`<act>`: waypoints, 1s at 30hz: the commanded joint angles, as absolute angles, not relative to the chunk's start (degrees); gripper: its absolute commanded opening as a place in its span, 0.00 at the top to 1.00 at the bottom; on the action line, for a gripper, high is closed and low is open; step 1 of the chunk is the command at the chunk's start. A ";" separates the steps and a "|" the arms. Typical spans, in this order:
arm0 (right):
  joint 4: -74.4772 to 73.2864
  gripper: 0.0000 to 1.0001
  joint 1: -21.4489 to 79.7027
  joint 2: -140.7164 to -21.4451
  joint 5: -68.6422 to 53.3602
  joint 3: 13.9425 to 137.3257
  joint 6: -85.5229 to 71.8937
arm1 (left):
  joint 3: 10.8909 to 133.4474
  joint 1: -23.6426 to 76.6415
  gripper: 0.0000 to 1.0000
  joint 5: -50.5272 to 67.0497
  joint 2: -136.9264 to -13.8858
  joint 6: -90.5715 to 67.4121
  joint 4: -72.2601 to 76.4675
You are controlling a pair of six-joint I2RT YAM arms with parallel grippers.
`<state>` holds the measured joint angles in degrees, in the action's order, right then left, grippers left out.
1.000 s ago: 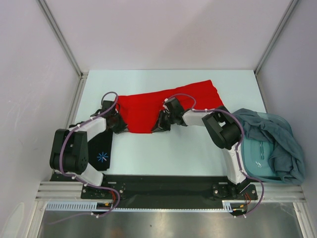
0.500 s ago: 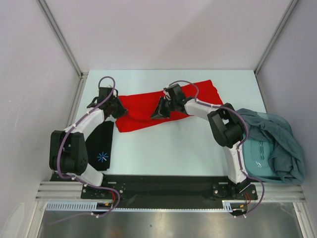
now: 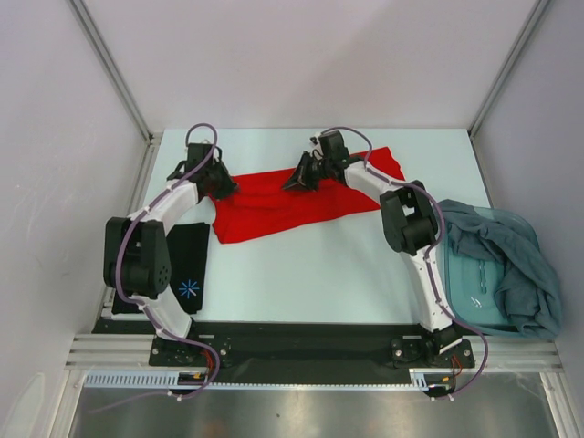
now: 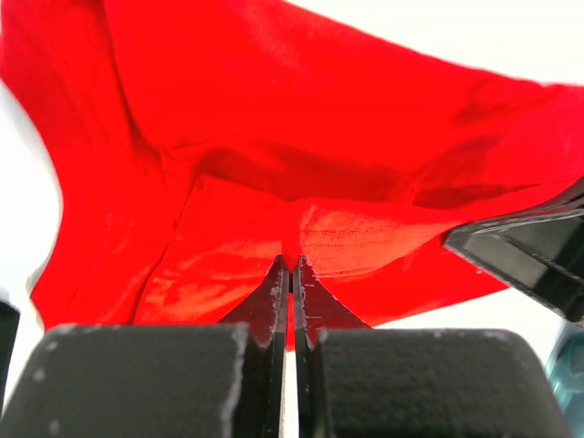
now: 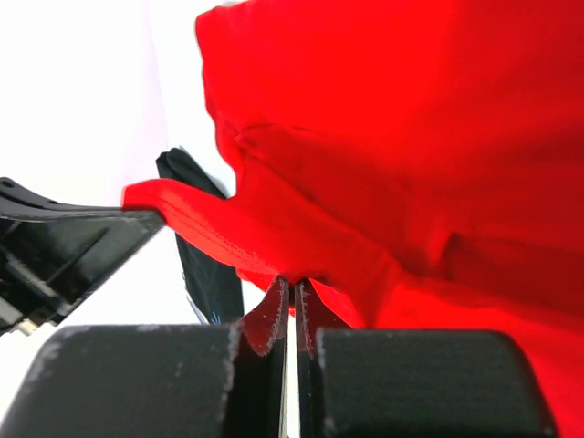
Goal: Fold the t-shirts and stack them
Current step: Fold the tshirt
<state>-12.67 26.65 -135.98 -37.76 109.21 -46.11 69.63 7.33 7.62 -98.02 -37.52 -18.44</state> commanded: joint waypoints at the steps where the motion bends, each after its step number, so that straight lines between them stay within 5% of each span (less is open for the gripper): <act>1: -14.33 1.00 25.67 -137.90 -40.78 114.51 -45.17 | 73.30 7.38 1.00 5.98 -99.57 -37.53 -16.96; 30: 1.12 1.00 21.71 -153.63 -48.69 131.66 -55.28 | 83.14 5.98 1.00 7.20 -109.24 -38.32 -16.61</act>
